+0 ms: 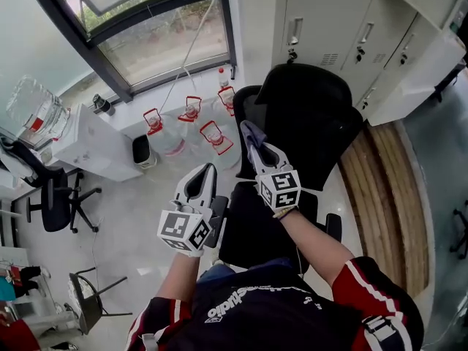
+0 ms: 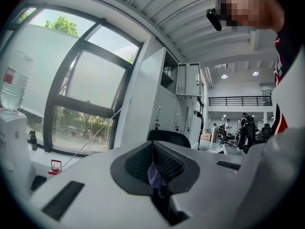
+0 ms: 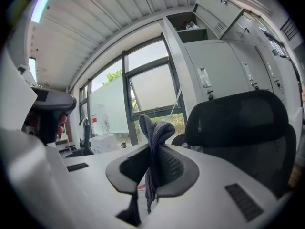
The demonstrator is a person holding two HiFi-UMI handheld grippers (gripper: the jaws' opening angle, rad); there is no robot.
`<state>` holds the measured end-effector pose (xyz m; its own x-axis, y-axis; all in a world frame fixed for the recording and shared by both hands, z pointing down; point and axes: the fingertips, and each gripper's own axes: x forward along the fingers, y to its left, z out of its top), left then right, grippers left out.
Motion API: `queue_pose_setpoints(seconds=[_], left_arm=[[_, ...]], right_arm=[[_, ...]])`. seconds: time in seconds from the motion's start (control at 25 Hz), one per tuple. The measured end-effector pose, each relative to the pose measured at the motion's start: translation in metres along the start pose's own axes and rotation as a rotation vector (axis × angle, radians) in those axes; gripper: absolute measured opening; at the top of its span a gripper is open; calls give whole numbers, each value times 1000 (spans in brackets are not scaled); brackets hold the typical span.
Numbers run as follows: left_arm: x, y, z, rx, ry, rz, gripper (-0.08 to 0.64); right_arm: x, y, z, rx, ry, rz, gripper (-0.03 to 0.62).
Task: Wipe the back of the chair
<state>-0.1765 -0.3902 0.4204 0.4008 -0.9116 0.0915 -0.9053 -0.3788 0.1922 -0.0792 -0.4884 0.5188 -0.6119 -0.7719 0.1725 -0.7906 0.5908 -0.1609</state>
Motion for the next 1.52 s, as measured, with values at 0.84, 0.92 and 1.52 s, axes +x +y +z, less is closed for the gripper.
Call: queue_pose_setpoints(seconds=[0.84, 0.92, 1.52], left_arm=[[-15, 77, 24, 40, 0, 92, 25], [-19, 78, 24, 40, 1, 98, 25], [-3, 15, 24, 57, -24, 45, 25]], right_arm=[[182, -78, -79, 238, 81, -22, 58], [180, -86, -83, 233, 90, -42, 58], [110, -165, -83, 179, 87, -152, 58]])
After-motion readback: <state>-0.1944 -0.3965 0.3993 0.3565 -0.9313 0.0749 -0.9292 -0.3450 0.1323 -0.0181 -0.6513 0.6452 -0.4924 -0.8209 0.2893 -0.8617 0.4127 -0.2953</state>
